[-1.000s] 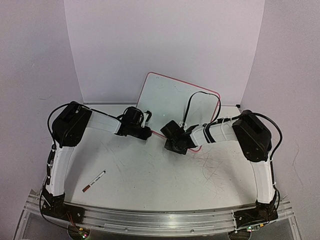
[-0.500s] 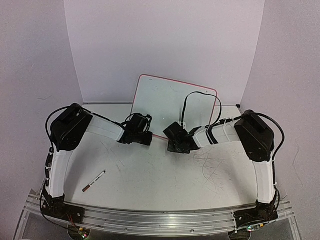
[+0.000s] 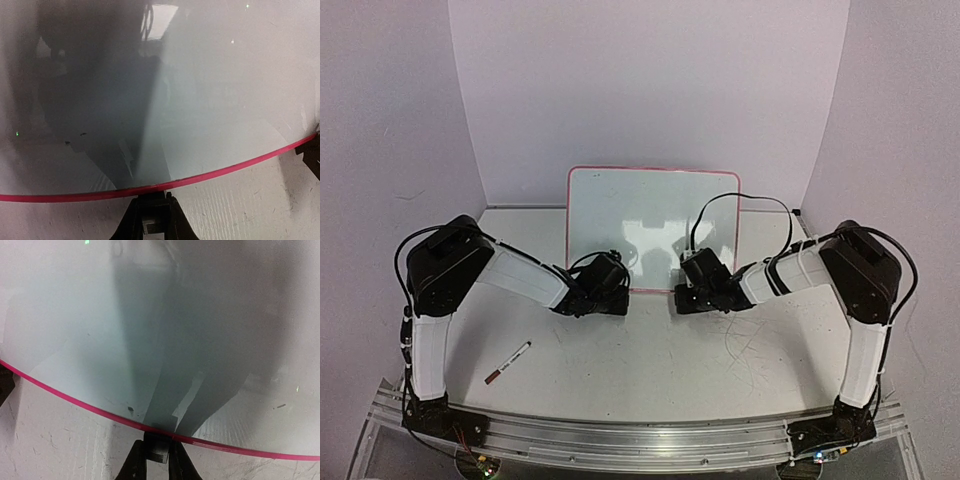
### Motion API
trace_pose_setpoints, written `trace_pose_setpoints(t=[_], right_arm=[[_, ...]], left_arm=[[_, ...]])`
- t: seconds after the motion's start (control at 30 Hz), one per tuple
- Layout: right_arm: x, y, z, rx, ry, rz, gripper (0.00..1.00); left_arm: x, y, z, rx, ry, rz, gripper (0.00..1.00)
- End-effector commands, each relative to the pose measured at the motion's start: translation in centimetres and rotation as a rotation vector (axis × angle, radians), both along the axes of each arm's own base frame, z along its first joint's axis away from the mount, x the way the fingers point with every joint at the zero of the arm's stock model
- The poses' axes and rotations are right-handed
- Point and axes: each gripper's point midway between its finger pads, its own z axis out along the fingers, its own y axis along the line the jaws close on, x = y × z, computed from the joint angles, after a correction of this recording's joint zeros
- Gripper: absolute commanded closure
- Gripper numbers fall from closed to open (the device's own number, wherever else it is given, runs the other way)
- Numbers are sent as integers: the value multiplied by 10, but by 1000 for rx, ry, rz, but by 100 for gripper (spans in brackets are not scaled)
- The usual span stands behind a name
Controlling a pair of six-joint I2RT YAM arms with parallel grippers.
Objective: Write a sentence on the whiteboard
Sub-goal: Move the whiteboard stand to the center of the board.
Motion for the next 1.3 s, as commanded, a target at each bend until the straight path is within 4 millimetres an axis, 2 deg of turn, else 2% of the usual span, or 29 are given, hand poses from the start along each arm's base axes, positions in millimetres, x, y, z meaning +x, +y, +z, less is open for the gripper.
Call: trace_pose_setpoints(t=[0.0,0.2,0.37,0.5,0.63,0.83,1.03,1.27], right_arm=[[-16,3,-1,7,12,98,96],[-32,-6,-7,22,39,105,99],[-50,-7,-1,53,33,105,99],[-64,-9,1,61,23,94,99],[-73,-21,-2,69,25,58,99],[-85,-25,5,99,18,53,99],[-79,-28,10,85,-12,32,97],[-74,-15,11,93,-11,46,97]], left_arm=[[-42,-20,17,-75,60,-66,100],[-68,-22,16,-73,82,-89,100],[-83,-16,17,-71,85,-74,100],[-103,-21,15,-64,85,-95,100],[-116,-22,17,-65,83,-110,100],[-120,-10,21,-85,80,-71,100],[-120,-7,23,-75,62,-75,100],[-114,9,21,-19,16,-34,100]])
